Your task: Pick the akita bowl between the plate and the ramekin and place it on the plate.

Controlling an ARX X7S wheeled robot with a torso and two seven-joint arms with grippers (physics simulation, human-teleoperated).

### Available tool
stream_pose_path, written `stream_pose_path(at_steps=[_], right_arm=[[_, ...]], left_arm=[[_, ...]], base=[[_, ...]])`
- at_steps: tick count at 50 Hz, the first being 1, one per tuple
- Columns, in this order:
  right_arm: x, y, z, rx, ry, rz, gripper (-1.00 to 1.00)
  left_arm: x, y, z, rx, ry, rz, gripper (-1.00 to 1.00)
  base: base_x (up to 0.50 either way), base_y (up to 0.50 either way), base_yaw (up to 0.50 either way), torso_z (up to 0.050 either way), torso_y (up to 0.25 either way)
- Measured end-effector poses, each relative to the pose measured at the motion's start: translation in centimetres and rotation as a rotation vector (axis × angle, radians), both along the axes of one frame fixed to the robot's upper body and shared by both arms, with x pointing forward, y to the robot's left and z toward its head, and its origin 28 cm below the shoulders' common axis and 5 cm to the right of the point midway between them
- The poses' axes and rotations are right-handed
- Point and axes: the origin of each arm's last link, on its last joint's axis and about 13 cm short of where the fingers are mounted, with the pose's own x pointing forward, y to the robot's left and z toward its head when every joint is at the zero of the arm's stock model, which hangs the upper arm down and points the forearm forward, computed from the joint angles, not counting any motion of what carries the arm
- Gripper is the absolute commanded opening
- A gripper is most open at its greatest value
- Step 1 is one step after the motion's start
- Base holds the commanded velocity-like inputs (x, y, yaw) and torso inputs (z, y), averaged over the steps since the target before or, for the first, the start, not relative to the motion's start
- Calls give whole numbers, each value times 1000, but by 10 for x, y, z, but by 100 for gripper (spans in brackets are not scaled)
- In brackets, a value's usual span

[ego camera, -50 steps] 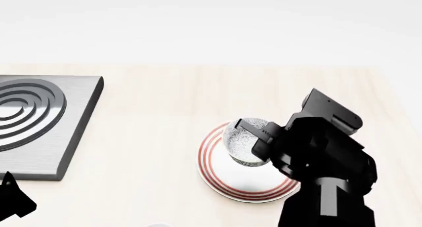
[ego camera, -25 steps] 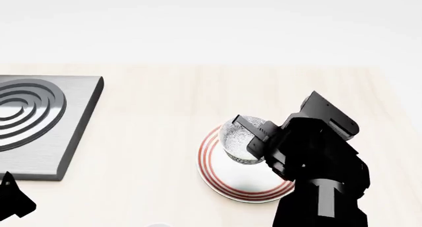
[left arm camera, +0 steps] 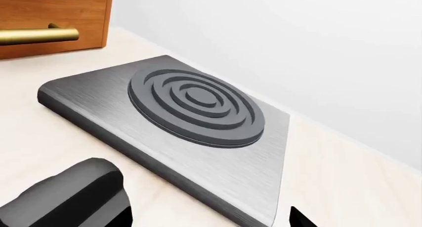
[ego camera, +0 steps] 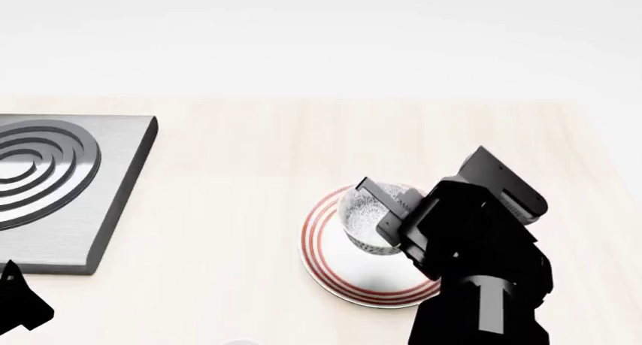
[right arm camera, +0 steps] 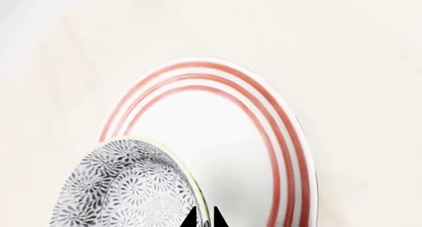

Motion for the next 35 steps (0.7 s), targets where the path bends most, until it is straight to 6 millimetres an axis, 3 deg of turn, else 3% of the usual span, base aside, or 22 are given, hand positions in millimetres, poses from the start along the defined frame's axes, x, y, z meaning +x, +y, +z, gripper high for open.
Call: stream_pose_path(at_steps=[35], right_arm=[[-5, 0, -13, 8, 29, 19, -100]], left_arm=[[1, 0, -2, -2, -1, 0, 100]], base=[[0, 0, 0, 0, 0]])
